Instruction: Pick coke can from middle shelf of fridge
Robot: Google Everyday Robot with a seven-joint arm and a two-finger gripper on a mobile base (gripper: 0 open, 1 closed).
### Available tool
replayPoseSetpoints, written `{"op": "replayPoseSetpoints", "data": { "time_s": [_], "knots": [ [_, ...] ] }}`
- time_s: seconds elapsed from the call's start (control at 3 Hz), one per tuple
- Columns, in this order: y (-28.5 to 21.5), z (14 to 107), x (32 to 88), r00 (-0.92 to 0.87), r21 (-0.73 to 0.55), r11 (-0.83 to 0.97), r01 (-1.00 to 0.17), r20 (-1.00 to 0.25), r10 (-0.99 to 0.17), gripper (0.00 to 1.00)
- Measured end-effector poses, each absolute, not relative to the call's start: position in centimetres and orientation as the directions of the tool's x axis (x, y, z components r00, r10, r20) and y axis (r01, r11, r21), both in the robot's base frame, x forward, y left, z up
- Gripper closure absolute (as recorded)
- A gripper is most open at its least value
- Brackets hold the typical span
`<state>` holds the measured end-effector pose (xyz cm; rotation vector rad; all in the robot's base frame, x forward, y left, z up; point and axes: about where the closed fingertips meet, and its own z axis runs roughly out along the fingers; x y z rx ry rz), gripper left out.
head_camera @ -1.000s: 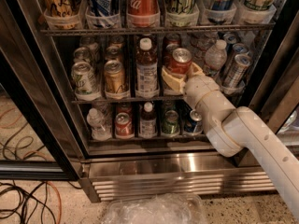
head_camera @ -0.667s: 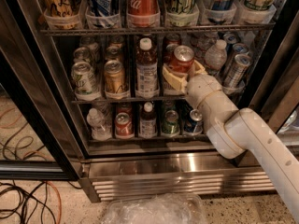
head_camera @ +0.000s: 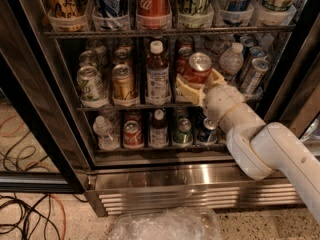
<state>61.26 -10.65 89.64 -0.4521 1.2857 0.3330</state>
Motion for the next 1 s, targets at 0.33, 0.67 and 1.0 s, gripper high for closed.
{"op": "replayPoseSetpoints", "data": {
  "time_s": [0.33,0.67,1.0],
  "knots": [
    [-10.3,89.1,59.3,0.218,-0.142,0.839,-0.525,-0.976,-0.029,1.00],
    [-9.8,88.2,57.5,0.171,-0.138,0.807,-0.574,-0.984,-0.047,1.00],
    [-9.3,87.5,55.6,0.126,-0.131,0.771,-0.623,-0.990,-0.066,1.00]
  ]
}}
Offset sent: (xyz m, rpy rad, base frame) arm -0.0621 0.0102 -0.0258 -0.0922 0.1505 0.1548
